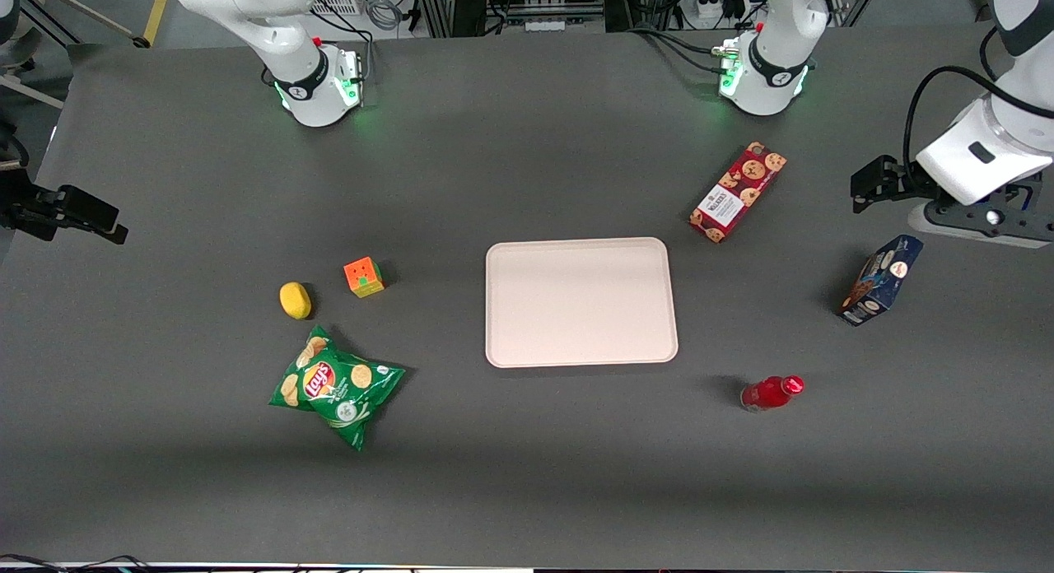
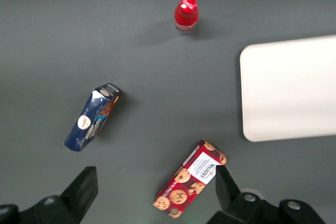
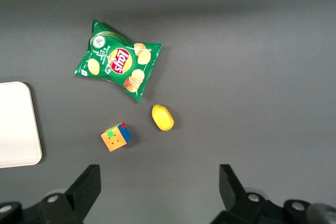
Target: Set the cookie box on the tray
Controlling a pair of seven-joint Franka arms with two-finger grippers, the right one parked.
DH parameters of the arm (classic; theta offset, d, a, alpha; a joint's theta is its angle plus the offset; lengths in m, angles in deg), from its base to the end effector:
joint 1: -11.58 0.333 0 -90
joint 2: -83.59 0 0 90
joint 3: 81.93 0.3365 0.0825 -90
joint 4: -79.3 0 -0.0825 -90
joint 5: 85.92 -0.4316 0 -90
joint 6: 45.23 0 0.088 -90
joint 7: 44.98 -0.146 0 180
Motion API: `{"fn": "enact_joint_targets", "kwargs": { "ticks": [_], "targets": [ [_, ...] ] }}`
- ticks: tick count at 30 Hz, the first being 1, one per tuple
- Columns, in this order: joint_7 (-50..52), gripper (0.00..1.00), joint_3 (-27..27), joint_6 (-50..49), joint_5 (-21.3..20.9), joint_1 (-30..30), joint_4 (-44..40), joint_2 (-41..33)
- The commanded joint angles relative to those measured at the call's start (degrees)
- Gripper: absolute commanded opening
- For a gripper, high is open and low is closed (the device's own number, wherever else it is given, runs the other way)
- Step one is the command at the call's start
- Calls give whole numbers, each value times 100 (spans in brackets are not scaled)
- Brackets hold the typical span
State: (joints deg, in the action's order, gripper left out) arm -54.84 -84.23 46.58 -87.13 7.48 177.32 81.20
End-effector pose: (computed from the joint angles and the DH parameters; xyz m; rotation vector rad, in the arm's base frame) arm 0.5808 -0.0625 0.5609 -3.0875 0.4431 0.1051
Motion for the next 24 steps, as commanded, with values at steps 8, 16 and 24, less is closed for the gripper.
{"fn": "enact_joint_targets", "kwargs": {
  "ticks": [8,16,24],
  "targets": [
    [-833,100,203,267,-214,-12,893,-490],
    [-912,100,545,1286,-223,-12,2264,-1026],
    [-938,100,677,2095,-627,-3,3196,-1158]
  ]
}}
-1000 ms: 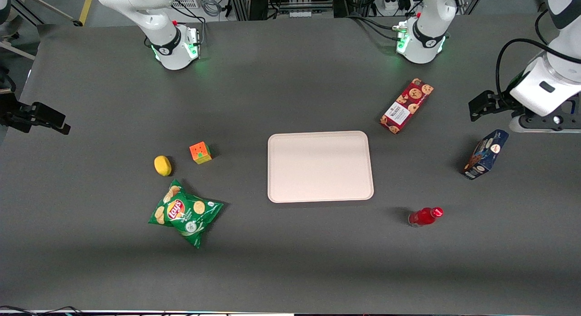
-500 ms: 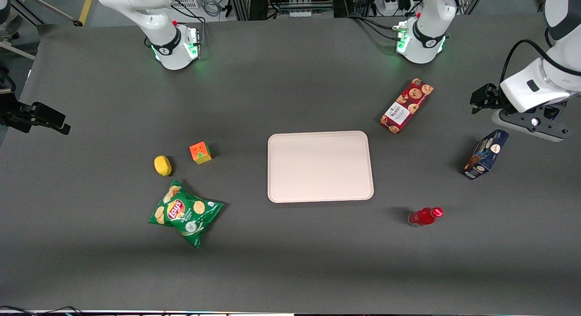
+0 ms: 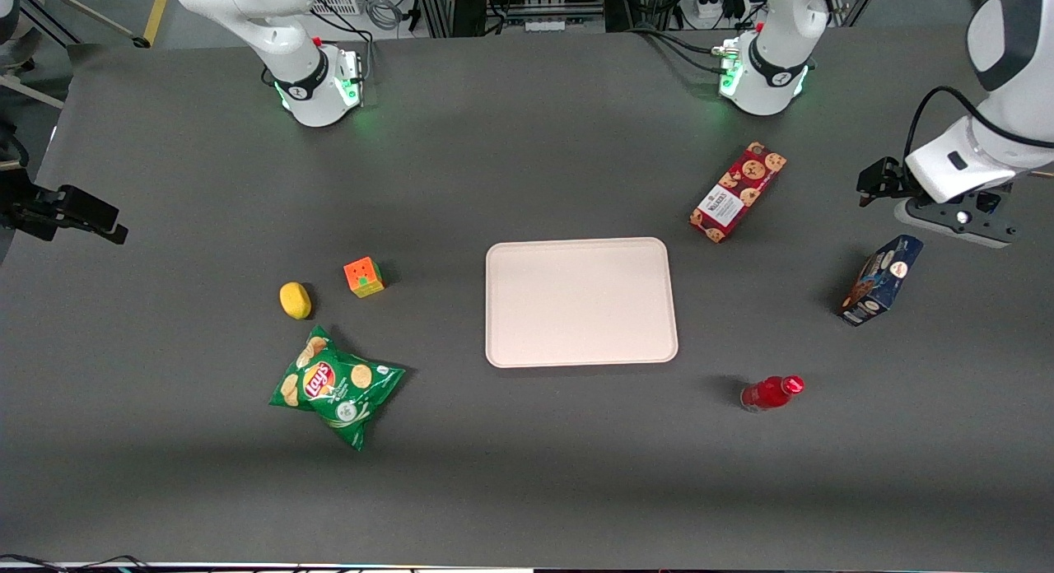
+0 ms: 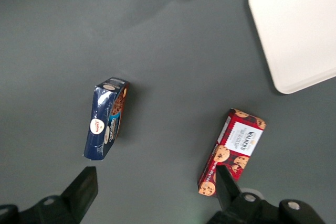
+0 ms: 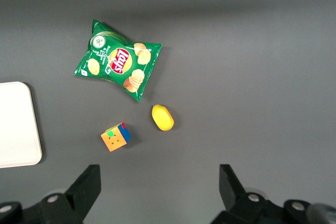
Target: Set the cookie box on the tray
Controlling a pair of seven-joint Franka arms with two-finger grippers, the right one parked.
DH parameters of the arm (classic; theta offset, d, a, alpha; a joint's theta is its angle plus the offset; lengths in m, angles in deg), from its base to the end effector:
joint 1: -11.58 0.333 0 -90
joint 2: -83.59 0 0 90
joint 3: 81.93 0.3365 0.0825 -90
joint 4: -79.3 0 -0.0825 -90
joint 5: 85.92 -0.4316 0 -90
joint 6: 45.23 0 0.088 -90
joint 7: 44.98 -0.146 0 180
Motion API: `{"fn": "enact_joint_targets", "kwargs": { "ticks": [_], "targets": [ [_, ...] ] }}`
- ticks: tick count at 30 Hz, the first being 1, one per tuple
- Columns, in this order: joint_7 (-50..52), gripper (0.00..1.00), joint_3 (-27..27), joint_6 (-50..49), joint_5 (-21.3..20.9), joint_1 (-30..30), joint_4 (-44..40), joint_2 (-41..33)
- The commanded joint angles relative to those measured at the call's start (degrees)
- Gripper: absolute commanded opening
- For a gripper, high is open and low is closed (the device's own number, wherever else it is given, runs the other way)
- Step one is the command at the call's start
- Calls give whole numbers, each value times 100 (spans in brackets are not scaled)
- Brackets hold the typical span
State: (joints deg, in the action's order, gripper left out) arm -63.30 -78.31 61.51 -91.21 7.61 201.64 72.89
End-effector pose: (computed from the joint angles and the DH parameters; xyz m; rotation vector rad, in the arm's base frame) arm 0.5257 0.0081 0.4436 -3.0277 0.5476 0.1484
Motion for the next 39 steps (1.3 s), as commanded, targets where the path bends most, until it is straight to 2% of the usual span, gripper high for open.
{"fn": "enact_joint_targets", "kwargs": {
  "ticks": [1,7,12,21,28,39],
  "targets": [
    [-145,100,156,724,-219,-16,852,-319],
    [-970,100,498,1647,-228,98,1432,-196],
    [-1638,100,745,2035,-219,142,1486,173],
    [-1736,100,851,2562,-228,142,1652,411],
    [-2412,100,859,3327,-219,397,1811,709],
    [-2404,100,859,3836,-210,476,1820,1192]
  ]
}}
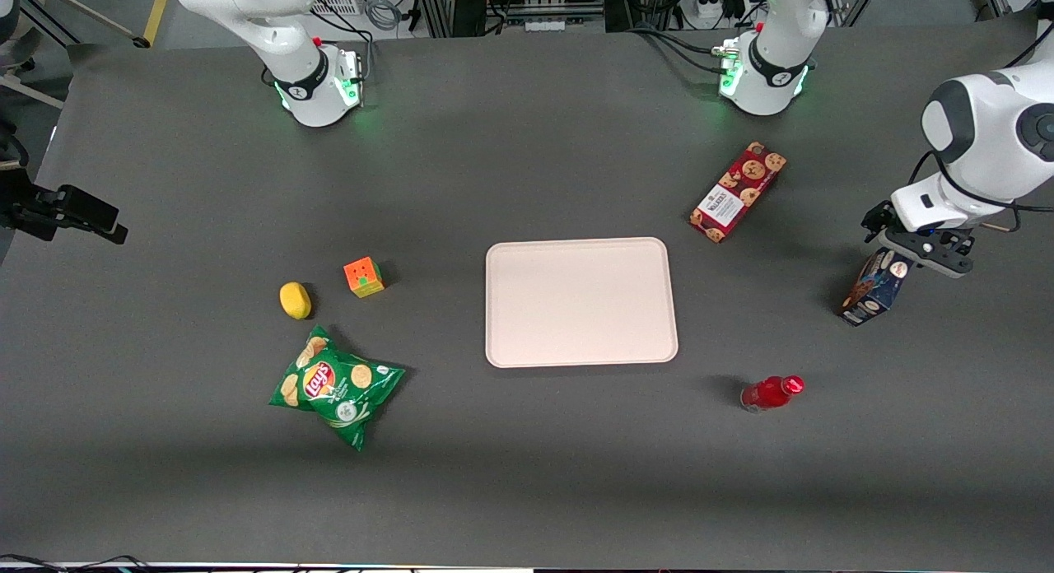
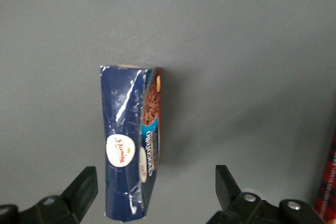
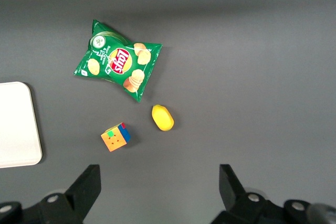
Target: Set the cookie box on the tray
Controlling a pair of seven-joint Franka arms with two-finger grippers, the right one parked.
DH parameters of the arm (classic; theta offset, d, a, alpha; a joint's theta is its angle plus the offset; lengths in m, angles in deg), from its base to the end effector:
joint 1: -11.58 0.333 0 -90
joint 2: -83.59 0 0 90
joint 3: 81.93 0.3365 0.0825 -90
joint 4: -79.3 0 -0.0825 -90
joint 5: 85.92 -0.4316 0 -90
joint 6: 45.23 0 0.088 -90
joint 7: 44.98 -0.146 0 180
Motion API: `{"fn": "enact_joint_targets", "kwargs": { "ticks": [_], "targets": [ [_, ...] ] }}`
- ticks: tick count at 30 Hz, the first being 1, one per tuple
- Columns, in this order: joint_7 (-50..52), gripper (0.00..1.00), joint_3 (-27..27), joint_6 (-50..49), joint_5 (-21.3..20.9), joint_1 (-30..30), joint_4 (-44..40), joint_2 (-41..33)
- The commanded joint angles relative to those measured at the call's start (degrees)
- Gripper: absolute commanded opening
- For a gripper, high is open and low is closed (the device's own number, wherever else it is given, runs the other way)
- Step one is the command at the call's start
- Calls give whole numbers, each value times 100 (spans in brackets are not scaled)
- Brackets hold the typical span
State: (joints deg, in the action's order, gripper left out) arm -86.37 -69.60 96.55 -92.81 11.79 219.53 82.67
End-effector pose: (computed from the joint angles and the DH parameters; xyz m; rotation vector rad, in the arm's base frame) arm 0.5025 0.1141 0.2551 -2.9222 0.8982 -0.0078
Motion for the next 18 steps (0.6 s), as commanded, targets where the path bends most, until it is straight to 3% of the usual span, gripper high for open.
{"fn": "enact_joint_targets", "kwargs": {
  "ticks": [1,18],
  "targets": [
    [-106,100,-12,403,-50,85,31,258],
    [-176,100,-12,1414,11,305,277,803]
  ]
}}
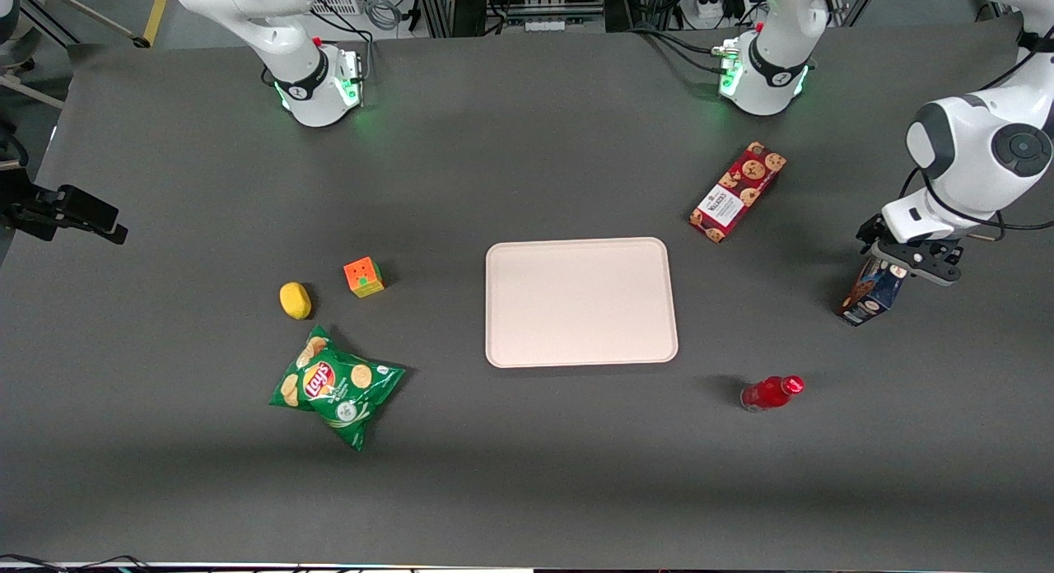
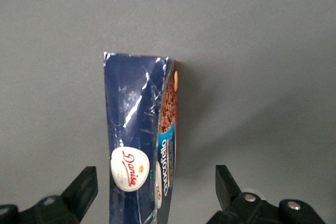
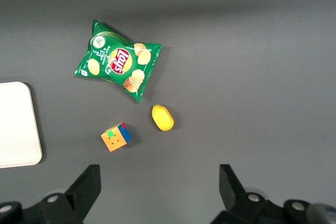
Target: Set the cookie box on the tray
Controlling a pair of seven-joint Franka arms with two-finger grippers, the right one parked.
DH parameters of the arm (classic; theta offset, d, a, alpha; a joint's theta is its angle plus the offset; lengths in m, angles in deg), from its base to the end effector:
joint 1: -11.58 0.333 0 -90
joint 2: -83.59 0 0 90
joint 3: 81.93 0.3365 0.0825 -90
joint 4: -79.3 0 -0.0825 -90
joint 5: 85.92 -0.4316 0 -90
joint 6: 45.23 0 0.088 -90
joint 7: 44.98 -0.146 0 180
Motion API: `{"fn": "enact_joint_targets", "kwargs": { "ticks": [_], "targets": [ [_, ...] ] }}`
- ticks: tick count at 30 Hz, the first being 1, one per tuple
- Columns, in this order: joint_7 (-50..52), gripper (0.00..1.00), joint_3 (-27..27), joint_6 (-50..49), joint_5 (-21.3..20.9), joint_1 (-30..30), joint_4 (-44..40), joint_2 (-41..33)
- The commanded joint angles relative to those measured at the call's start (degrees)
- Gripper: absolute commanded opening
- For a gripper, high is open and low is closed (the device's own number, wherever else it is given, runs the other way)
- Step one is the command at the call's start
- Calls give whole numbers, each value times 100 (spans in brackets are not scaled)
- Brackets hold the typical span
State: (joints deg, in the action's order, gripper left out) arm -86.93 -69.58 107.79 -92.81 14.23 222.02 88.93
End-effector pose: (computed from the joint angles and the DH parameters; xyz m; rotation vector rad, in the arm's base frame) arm 0.4947 0.1333 0.2010 -2.9046 0.8620 -0.0596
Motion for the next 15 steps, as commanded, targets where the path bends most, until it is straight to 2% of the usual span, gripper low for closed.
{"fn": "enact_joint_targets", "kwargs": {
  "ticks": [1,6,11,14,15],
  "targets": [
    [-120,100,-14,290,38,60,28,212],
    [-111,100,-23,290,240,60,10,300],
    [-120,100,-23,290,240,52,-7,353],
    [-120,97,-31,290,240,52,-25,371],
    [-120,92,-31,290,240,52,-34,371]
  ]
}}
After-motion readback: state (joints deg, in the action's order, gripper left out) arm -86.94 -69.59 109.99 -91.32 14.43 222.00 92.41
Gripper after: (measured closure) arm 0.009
